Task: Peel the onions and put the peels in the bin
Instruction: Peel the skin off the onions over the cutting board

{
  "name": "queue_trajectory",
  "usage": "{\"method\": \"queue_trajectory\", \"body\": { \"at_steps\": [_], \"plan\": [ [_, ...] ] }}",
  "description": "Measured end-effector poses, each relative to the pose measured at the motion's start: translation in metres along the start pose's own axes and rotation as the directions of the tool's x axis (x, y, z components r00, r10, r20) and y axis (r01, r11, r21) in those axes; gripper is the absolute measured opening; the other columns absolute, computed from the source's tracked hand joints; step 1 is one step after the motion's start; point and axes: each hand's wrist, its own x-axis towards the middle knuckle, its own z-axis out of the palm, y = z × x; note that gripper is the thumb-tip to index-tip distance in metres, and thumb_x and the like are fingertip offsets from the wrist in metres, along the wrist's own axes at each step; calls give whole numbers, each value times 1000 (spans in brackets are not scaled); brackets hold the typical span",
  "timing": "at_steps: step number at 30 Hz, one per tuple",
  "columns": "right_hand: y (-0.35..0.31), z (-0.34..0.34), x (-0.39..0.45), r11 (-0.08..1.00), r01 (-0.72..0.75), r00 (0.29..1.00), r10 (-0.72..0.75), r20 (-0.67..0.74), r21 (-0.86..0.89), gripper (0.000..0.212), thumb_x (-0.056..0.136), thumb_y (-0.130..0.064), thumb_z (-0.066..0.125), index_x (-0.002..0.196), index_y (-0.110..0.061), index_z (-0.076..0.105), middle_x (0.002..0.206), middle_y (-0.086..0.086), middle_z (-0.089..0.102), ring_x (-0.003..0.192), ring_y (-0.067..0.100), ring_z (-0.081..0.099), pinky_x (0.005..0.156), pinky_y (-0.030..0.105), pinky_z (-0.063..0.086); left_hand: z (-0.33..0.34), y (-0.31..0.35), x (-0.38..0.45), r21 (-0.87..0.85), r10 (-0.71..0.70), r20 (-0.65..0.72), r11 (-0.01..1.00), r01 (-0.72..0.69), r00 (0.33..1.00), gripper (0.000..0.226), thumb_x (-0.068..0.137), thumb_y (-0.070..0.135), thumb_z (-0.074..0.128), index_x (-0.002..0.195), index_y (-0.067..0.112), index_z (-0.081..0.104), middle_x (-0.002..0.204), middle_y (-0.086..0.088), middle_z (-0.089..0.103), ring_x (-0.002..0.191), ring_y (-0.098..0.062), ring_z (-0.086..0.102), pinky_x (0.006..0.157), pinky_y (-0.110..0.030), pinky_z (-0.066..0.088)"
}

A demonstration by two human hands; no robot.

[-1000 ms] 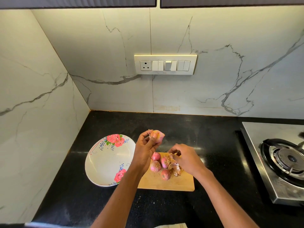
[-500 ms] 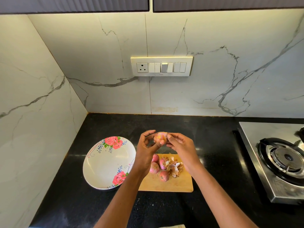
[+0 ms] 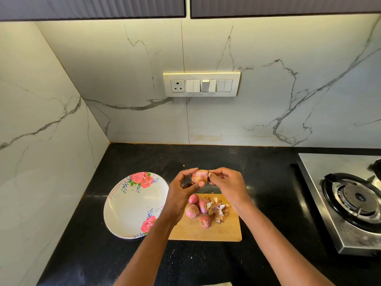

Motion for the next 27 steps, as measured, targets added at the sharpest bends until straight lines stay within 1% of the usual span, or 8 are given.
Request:
{"method": "queue_trajectory", "body": {
  "at_steps": [5,8,13,17,19,22,24,27],
  "plan": [
    [3,5,-1,992,38,998,-44,-47,-122,5,87,-24,79,91,-22,78,81,-10,75,81,8,72,74,27,60,-2,-4,-3,-34,-27,26,999,28,999,46,84,32,76,128,31,62,119,20,69,115,-3,64,91,-22,54],
    [5,5,-5,976,81,994,-93,-50,-203,4,86,-25,79,90,-26,77,81,-13,74,81,1,69,73,24,59,-5,-7,-4,-41,-48,52,998,51,997,50,82,38,75,130,33,61,125,16,68,120,-10,63,100,-30,53],
    [3,5,-5,968,117,990,-132,-51,-222,5,86,-27,79,88,-29,76,81,-16,74,82,-1,69,73,23,58,-9,-3,-1,-108,-71,99,991,82,993,47,86,27,71,131,28,61,125,8,70,122,-18,64,104,-37,52],
    [5,6,-7,980,113,993,-119,-26,-165,4,89,-25,77,93,-25,77,85,-13,75,83,4,71,77,27,61,-12,-3,-2,-162,-95,119,980,113,988,46,87,24,68,133,25,60,126,6,70,124,-19,63,105,-37,52],
    [6,5,-7,993,88,996,-86,30,-80,11,93,-24,73,103,-21,77,92,-9,77,85,8,74,82,31,62,-15,-2,-1,-179,-100,117,976,120,988,46,89,23,65,134,24,60,128,4,70,125,-19,63,107,-38,51],
    [6,3,-8,999,30,990,-34,136,28,28,94,-33,70,119,-20,73,108,-6,76,97,11,73,92,36,60,-15,0,0,-175,-86,108,979,104,990,47,90,25,64,136,24,58,132,0,67,125,-22,63,107,-40,51],
    [8,5,-7,998,66,988,-66,139,7,31,89,-34,75,118,-22,73,109,-7,75,102,10,71,93,34,59,-14,1,-1,-159,-78,111,983,95,991,46,91,27,63,137,24,57,131,2,68,124,-22,64,106,-38,52],
    [10,3,-8,996,62,993,-68,93,65,25,86,-26,78,110,-18,77,102,-4,77,99,13,73,92,38,60,-10,2,-2,-69,-54,125,996,63,991,45,91,30,67,136,30,57,130,9,67,124,-16,63,104,-36,52]
  ]
}}
